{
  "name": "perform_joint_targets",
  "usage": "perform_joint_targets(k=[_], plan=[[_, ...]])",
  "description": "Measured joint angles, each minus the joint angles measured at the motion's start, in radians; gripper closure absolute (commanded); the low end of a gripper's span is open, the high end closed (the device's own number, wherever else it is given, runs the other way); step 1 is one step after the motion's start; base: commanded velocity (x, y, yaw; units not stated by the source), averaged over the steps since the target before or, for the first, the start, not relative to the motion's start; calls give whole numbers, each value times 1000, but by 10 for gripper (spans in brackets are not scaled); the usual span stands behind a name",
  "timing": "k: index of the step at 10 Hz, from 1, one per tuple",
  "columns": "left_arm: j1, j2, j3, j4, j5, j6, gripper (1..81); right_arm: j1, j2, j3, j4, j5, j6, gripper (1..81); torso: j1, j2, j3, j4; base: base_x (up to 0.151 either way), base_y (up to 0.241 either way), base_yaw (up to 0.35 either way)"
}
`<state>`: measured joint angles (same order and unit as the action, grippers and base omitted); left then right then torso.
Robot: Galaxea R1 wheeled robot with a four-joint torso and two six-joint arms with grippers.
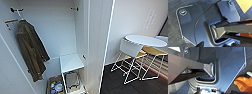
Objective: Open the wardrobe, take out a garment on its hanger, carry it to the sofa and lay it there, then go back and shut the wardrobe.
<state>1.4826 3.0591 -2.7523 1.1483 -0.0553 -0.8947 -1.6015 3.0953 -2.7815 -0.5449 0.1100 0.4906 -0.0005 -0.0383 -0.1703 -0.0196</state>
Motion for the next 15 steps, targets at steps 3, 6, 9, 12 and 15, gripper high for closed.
perform_joint_targets(k=[3,6,9,12,15], plan=[[3,0,0,0,0,0,10,3,0,0,1,2,0,10,0,0,0,0,0,0,307],[3,0,0,0,0,0,10,3,0,0,0,2,0,10,0,0,0,0,0,0,308],[4,0,0,0,0,0,10,3,1,0,0,3,0,10,0,0,0,0,0,0,313],[8,0,0,0,0,0,10,5,1,0,0,5,0,10,0,0,0,0,0,0,219],[1,0,0,0,-1,0,10,3,2,2,0,1,0,10,0,0,0,0,0,0,151]])
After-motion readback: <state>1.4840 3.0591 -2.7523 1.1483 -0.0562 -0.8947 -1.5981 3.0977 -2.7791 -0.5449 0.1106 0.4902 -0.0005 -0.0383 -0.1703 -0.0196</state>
